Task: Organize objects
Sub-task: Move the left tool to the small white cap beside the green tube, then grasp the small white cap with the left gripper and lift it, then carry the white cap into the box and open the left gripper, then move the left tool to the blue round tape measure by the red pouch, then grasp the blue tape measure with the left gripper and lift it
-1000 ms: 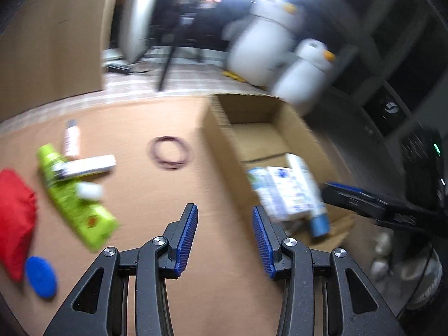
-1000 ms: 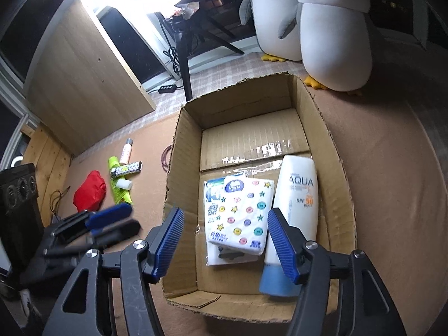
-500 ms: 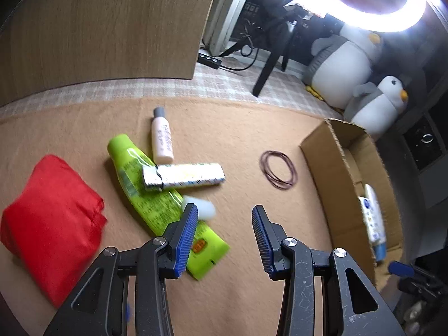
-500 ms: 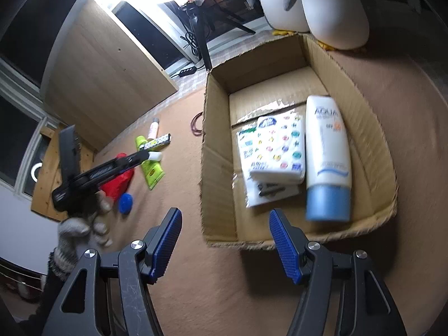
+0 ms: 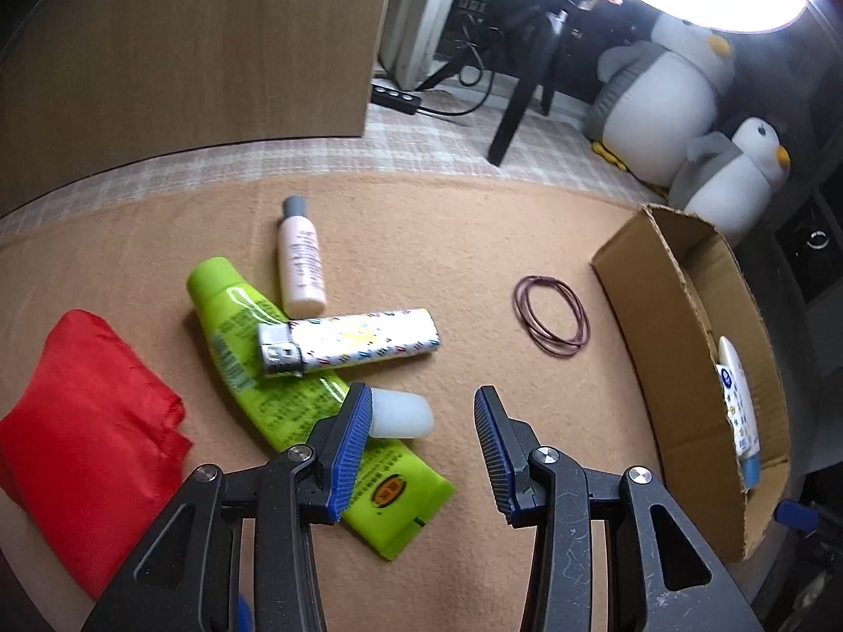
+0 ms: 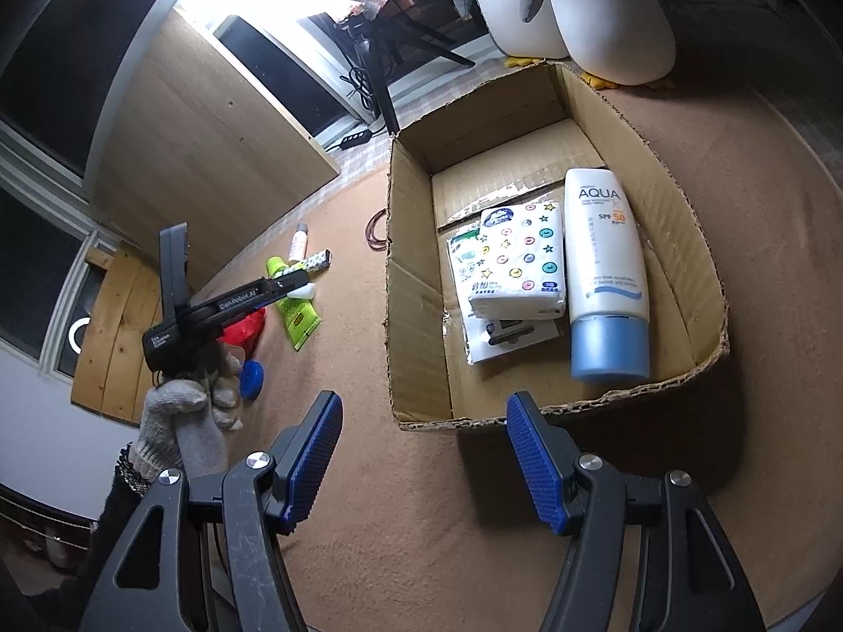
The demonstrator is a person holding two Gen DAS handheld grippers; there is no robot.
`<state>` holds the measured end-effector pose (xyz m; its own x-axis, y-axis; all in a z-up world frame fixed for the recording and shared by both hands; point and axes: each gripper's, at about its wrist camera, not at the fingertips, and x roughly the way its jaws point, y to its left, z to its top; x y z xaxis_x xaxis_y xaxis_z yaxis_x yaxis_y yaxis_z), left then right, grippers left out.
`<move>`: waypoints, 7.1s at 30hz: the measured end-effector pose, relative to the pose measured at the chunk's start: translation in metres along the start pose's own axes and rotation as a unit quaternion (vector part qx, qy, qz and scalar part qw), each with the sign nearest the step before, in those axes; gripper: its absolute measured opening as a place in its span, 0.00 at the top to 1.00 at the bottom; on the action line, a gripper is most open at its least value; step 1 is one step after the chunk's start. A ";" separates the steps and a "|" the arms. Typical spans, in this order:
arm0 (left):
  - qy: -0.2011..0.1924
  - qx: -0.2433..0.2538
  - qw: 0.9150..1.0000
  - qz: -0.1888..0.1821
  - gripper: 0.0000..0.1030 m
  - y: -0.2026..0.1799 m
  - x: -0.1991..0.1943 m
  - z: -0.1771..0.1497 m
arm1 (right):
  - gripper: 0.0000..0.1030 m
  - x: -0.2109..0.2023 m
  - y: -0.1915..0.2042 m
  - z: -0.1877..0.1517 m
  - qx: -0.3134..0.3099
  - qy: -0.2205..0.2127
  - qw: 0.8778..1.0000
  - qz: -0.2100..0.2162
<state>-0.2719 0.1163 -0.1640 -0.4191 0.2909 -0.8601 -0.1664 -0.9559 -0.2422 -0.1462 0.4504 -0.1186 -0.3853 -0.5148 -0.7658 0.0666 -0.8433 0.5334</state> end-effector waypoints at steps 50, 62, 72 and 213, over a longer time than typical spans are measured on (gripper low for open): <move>0.012 0.030 0.999 -0.040 0.82 -0.013 0.016 -0.015 | 0.75 0.217 0.114 0.136 -0.123 0.145 0.969 -0.161; 0.006 0.034 0.999 -0.034 0.88 -0.013 0.020 -0.011 | 0.92 0.226 0.113 0.125 -0.165 0.146 0.955 -0.198; 0.014 0.015 0.998 -0.056 0.93 -0.005 0.011 -0.024 | 0.98 0.206 0.110 0.093 -0.171 0.151 0.958 -0.174; 0.014 -0.052 0.996 0.078 0.44 0.089 -0.066 -0.104 | 0.43 0.025 0.095 -0.060 -0.092 -0.042 0.991 -0.089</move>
<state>-0.1661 0.0080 -0.1755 -0.4081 0.1394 -0.9022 -0.0076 -0.9888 -0.1494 -0.0943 0.3477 -0.1085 -0.4810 -0.3465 -0.8053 0.1534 -0.9377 0.3118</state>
